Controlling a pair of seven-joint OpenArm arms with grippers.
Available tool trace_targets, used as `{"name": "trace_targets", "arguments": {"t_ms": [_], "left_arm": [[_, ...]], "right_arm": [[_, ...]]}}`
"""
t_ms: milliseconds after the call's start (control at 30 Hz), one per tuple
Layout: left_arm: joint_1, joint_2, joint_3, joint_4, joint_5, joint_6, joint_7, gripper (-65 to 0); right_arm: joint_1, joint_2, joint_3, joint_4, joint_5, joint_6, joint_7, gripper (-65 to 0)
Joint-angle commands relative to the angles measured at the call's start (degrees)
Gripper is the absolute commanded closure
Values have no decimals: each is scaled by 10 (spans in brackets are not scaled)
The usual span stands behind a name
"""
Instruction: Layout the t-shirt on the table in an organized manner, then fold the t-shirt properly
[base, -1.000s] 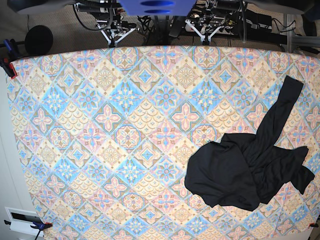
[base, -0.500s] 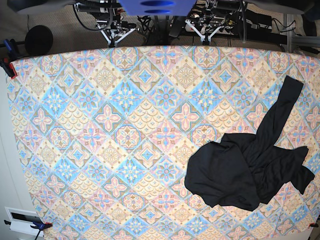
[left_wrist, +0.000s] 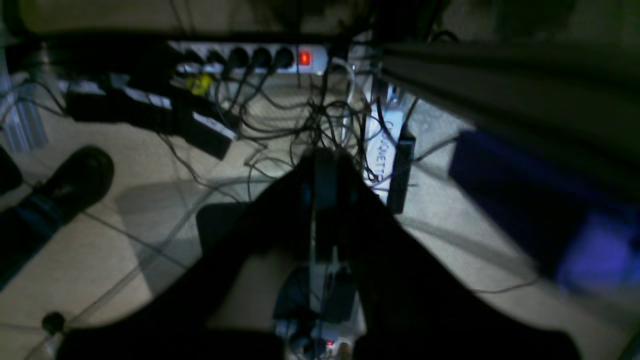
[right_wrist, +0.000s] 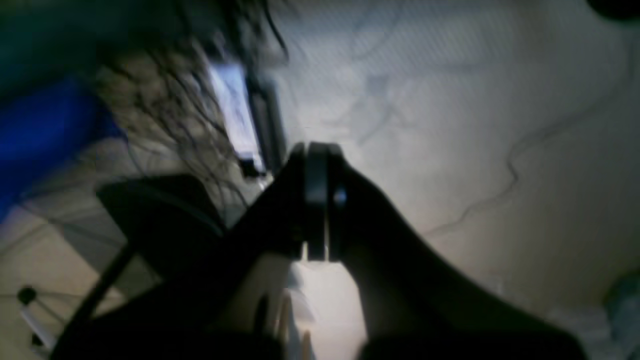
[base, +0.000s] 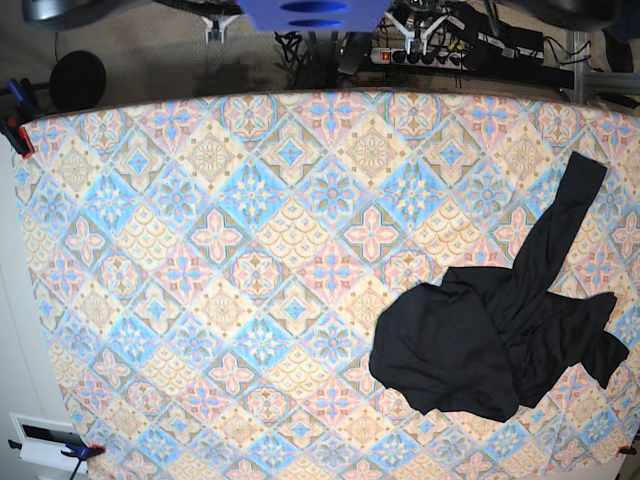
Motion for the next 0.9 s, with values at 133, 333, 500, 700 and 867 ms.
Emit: {"name": "trace_targets", "arguments": {"t_ms": [133, 333, 500, 700, 867], "left_arm": [[110, -1, -1, 142, -2, -1, -10, -1], [215, -24, -1, 289, -46, -1, -10, -1], [283, -78, 2, 411, -126, -1, -10, -1], [346, -130, -1, 544, -163, 0, -10, -1], [387, -163, -1, 670, -159, 1, -10, -1]], "right_arm": [[-103, 2, -18, 119, -1, 0, 10, 0], [-207, 44, -106, 282, 0, -1, 7, 0], [-317, 58, -104, 438, 0, -1, 6, 0], [-386, 95, -62, 623, 0, -1, -25, 0], [-393, 133, -25, 800, 0, -1, -96, 0]]}}
